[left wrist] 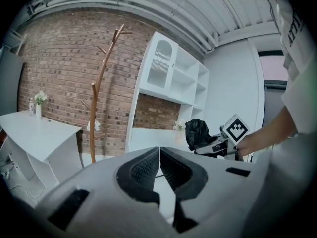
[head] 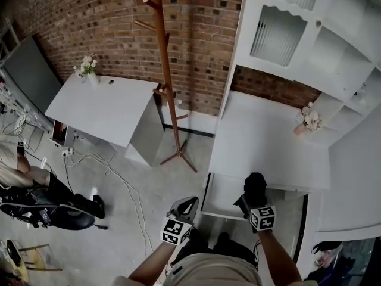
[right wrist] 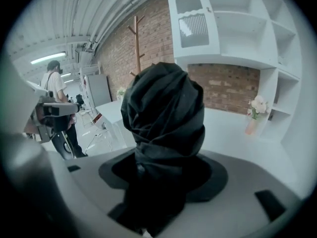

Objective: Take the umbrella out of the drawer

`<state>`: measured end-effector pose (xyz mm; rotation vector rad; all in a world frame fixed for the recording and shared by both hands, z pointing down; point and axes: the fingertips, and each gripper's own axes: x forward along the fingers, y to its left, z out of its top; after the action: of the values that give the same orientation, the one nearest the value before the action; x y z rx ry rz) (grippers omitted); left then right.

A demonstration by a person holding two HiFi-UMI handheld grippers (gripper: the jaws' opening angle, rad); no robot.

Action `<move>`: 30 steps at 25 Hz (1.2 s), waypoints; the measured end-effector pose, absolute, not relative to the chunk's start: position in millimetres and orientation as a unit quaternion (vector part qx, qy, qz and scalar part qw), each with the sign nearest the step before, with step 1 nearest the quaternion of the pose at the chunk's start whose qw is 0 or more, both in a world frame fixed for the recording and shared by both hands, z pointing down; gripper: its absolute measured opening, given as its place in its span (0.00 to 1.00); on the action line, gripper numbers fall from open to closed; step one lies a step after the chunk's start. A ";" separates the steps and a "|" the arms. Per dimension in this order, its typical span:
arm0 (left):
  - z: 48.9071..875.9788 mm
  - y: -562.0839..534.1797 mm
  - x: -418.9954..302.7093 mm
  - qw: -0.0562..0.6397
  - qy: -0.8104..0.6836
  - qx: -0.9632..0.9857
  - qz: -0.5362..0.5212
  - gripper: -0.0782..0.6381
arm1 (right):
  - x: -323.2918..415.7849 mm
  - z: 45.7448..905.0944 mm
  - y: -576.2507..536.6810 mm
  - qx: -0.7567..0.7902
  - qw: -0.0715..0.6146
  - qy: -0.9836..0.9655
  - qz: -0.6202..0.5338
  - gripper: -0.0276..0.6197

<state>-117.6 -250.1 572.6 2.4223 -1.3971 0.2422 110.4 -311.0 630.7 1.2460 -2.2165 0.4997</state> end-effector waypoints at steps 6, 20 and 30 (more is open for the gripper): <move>530.3 -251.8 -93.5 0.129 -0.493 0.858 0.066 0.15 | 147.1 579.7 -298.8 0.485 0.213 -0.830 0.174 0.47; 501.6 -190.1 -22.6 0.110 -0.526 0.841 0.059 0.15 | 234.1 513.9 -241.9 0.481 0.132 -0.856 0.136 0.47; 470.5 -151.2 12.9 0.060 -0.544 0.835 0.062 0.15 | 270.4 481.5 -204.8 0.463 0.092 -0.874 0.113 0.47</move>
<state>12.9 -151.2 470.5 2.5268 -1.6463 0.1888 270.4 -204.8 481.5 1.3752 -2.5966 0.3353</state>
